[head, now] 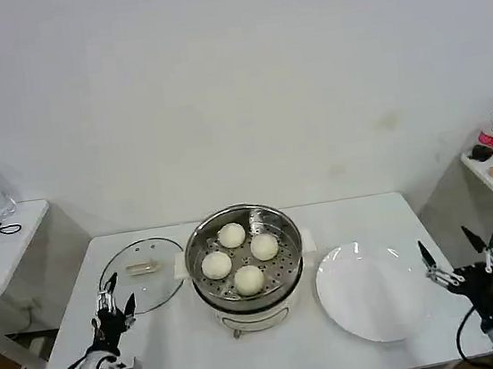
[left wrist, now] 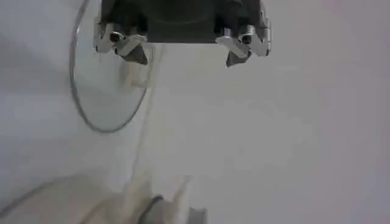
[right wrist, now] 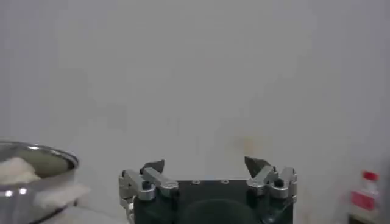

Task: Take steamed baozi put them in steamer then cover it.

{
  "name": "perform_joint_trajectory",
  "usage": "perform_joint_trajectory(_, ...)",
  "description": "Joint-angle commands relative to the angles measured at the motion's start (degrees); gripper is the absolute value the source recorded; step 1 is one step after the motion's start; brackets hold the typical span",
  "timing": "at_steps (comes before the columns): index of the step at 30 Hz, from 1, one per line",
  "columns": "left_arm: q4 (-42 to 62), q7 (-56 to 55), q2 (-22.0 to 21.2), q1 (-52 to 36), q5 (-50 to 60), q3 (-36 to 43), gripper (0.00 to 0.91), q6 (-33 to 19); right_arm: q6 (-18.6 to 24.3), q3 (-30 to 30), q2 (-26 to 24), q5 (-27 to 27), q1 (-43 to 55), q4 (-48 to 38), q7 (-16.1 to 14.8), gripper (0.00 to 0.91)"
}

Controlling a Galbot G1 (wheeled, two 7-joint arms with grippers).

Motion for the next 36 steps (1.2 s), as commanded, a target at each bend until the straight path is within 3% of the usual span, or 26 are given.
perform_joint_trajectory(1,14.3,0.3,2.8,-14.6,5.5,5.4,0.907,-0.9,2.2,4.3,3.2,0.0,-5.6,0.7,-0.3,0.907)
perform_joint_trajectory(36,30.5,-0.6,-1.2,-28.3,9.0,10.7,0.907,-1.1,2.3,5.1,3.1,0.7,-4.9,-2.1,-0.7,0.907)
